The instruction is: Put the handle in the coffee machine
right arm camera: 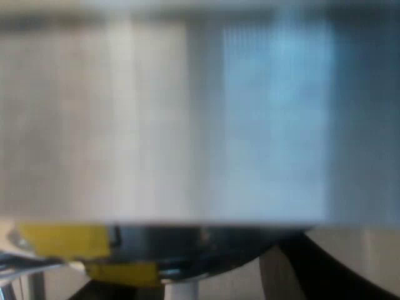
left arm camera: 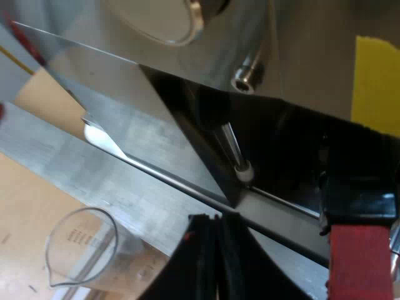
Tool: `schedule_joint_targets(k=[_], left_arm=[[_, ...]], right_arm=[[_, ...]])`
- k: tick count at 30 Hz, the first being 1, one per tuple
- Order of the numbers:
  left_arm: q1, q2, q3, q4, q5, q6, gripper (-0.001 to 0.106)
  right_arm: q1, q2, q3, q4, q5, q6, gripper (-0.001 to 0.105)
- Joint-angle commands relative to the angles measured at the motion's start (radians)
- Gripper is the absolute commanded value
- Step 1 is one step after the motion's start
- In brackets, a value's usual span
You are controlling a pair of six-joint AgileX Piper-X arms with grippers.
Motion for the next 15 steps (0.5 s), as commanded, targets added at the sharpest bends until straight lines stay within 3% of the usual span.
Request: schedule_joint_targets(k=[1,9,15], left_arm=[[-0.003,0.026,-0.005,-0.005,-0.015,-0.037,0.000],[-0.003,0.074,-0.005,0.020,-0.034,-0.040,0.000],[-0.006,0.074,-0.005,0.155,-0.041,0.053,0.000]], right_arm=[[0.003,-0.035,-0.018,-0.112,-0.008,0.001,0.039],[0.003,-0.035,-0.018,-0.112,-0.008,0.001,0.039],[0.003,-0.035,-0.018,-0.112,-0.008,0.001,0.039]])
